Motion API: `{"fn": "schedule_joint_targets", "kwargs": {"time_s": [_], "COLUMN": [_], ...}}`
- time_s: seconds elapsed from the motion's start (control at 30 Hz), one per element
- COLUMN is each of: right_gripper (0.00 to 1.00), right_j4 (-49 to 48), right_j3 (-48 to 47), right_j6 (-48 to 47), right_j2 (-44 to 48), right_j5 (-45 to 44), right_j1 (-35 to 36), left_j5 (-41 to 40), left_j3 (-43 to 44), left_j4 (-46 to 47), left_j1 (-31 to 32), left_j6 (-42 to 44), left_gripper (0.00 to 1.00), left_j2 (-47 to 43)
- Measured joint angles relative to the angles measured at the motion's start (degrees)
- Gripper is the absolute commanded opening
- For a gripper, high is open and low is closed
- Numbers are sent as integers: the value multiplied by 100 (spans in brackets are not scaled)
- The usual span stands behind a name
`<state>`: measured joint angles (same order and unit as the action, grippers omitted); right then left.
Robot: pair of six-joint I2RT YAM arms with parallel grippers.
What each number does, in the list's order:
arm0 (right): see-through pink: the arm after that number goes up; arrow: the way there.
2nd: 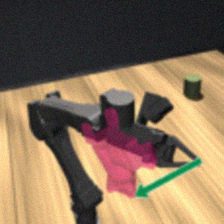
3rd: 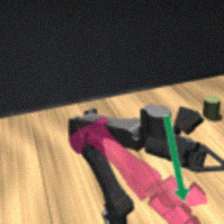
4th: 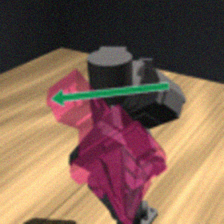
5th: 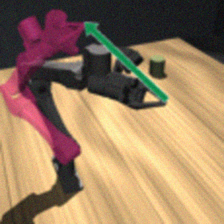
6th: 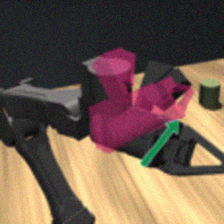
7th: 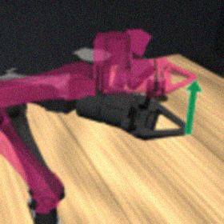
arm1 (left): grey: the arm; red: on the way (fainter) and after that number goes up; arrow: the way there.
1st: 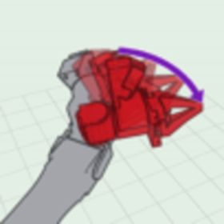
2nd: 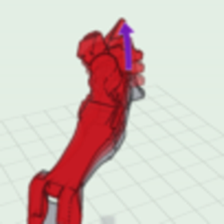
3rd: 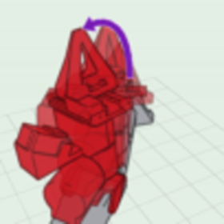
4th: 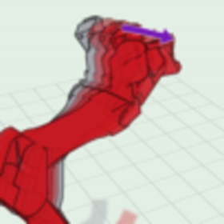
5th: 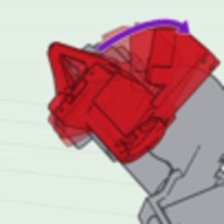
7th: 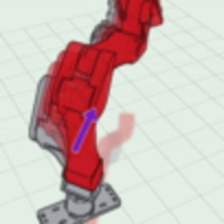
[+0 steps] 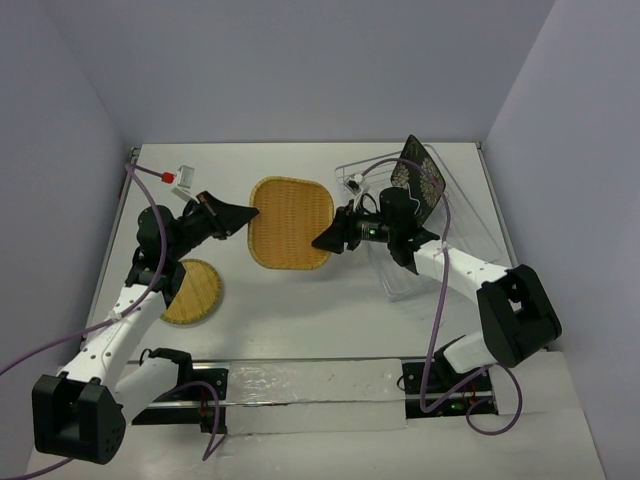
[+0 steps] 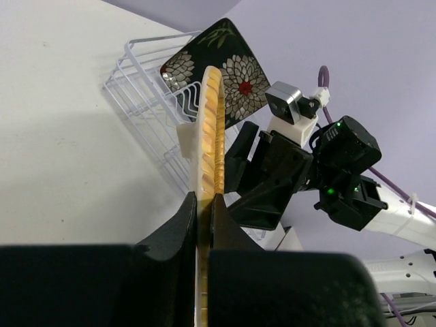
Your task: Load the plates into the dish rack
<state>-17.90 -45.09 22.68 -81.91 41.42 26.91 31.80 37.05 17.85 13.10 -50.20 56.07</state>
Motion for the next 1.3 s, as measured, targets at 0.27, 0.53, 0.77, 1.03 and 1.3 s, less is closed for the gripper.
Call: {"fn": "schedule_joint_targets", "kwargs": {"time_s": [0.27,0.53,0.77,1.03,1.3], "right_gripper": [0,0,0,0,0], "right_j4": [-291,1543,3558,5186,6328], "right_j3": [11,-649,-2205,-3344,-3871], "right_j6": [803,-710,-1885,-2989,-3928], "right_j2": [397,1553,1831,1501,521], "right_j5": [600,-1189,-3936,-5772,-5968], "right_j1": [-292,-285,-369,-1070,-1619], "left_j5": [-122,-1079,-3078,-4778,-5079], "left_j3": [-11,689,1447,1337,1303], "left_j4": [298,-995,-2619,-3871,-4363], "left_j1": [-111,31,32,29,-185], "left_j6": [323,277,96,-112,-299], "left_gripper": [80,99,99,99,99], "left_j2": [-239,-46,83,-110,109]}}
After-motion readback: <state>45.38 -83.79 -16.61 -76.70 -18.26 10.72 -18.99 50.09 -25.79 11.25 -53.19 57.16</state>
